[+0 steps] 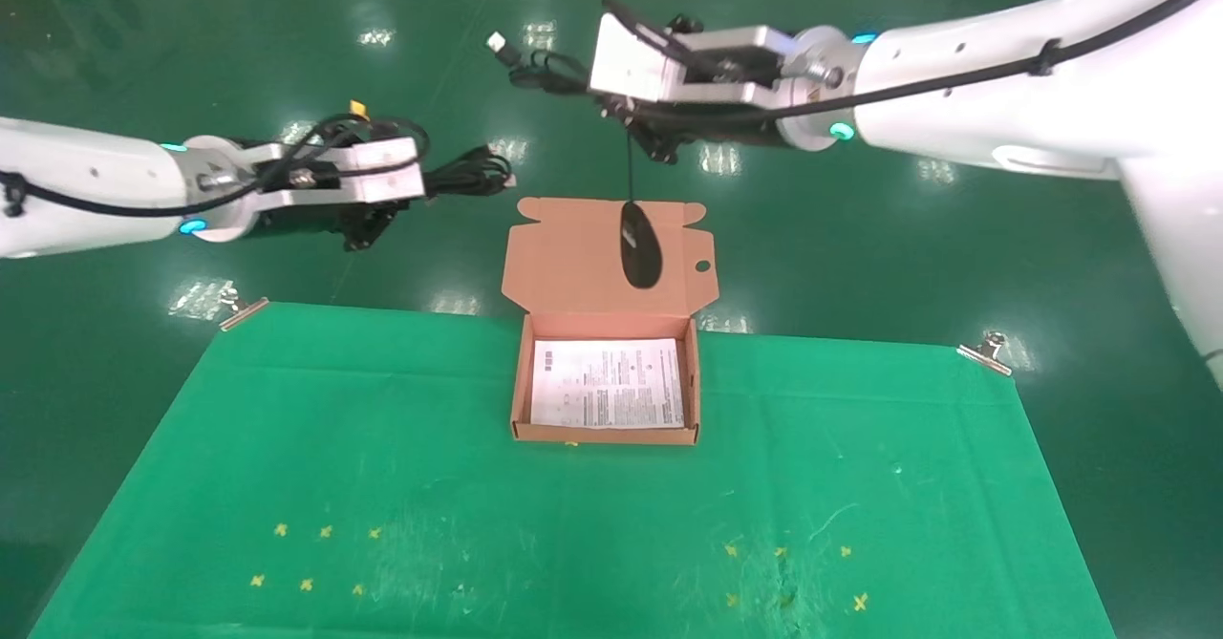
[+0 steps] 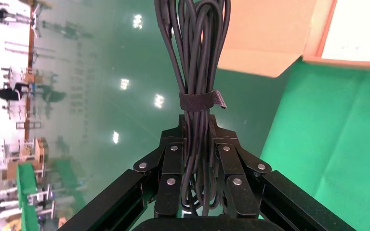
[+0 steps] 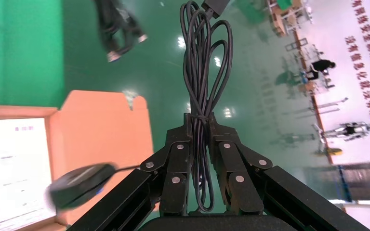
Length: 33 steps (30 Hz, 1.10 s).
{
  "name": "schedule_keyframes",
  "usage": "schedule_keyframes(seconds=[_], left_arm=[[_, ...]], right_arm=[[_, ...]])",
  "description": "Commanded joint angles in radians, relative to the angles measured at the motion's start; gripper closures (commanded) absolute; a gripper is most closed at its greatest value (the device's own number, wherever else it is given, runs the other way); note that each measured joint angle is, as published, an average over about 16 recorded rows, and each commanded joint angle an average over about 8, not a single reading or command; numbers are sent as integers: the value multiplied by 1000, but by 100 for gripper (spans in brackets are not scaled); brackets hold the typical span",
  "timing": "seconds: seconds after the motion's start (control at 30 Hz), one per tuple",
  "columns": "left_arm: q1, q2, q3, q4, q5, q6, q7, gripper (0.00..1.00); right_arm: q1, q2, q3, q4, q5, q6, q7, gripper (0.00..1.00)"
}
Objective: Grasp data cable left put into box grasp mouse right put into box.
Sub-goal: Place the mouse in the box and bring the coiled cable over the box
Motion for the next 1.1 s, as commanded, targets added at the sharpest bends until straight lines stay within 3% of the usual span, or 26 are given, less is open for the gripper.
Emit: schedule_keyframes(seconds=[0.03,0.33,0.67,1.1], left_arm=[[-6,-4,-6,9,-9,-3,3,100],[-5,-16,5,25,20,4,-2,100],[13,-30,41,41,123,50,-92,100],[24,-40,48,-2,163,71,-157,100]], right_arm=[[1,-11,1,-21,15,1,-32,100],[-13,-50,-15,-62,15,12,-62,100],[-56,-82,-78,-97,55,28,-82,100],[-132,-90,-210,-137,172,93,7,100]])
